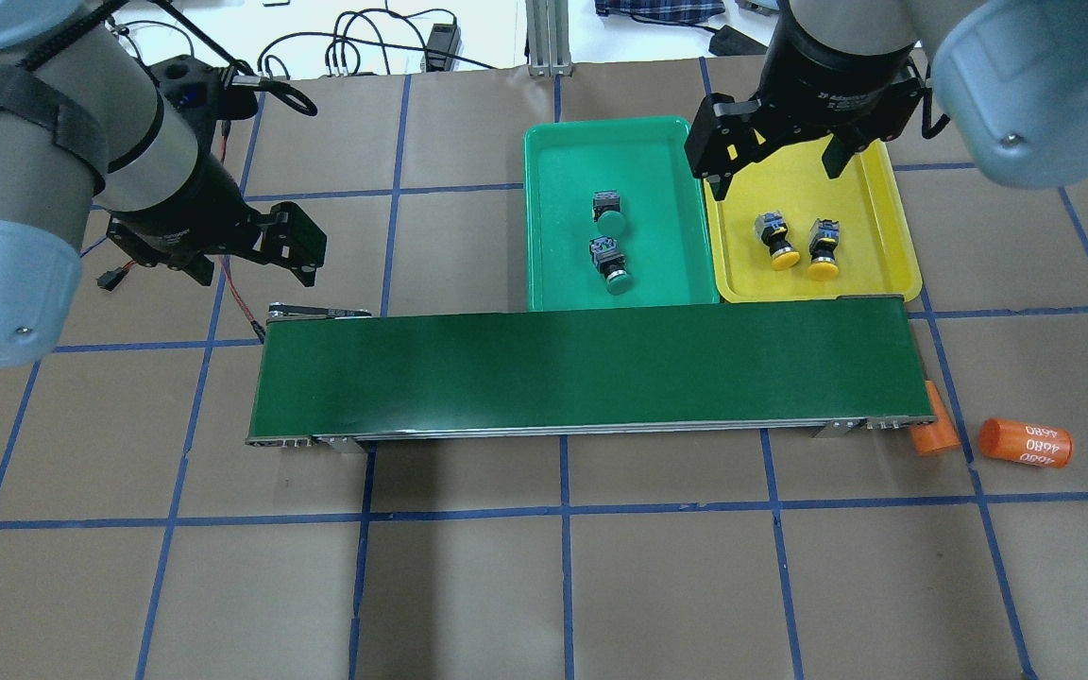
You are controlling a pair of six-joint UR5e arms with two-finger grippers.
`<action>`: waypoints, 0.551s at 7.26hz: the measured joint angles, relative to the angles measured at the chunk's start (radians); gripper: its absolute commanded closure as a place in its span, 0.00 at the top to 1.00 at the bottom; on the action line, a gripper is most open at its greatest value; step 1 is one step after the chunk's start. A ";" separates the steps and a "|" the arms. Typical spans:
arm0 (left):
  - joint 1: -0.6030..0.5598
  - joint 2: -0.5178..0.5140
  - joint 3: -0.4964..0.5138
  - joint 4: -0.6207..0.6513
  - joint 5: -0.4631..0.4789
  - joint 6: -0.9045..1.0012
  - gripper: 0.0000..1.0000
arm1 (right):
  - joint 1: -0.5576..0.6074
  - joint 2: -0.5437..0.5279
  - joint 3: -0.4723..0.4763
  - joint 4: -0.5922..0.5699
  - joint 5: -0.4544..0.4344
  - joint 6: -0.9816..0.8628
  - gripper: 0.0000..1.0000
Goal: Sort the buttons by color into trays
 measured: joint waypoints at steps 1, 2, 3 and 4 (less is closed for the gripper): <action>0.000 -0.005 -0.003 -0.010 0.002 0.002 1.00 | 0.000 0.000 0.000 -0.001 0.001 0.000 1.00; 0.000 -0.009 -0.003 -0.022 0.001 0.000 1.00 | 0.000 0.000 0.001 -0.002 0.000 0.000 1.00; -0.004 -0.014 0.001 -0.031 -0.006 -0.004 1.00 | 0.000 0.000 0.000 -0.002 0.000 0.000 1.00; -0.009 -0.017 0.003 -0.040 -0.015 -0.006 1.00 | 0.000 -0.001 0.000 -0.002 -0.001 0.000 1.00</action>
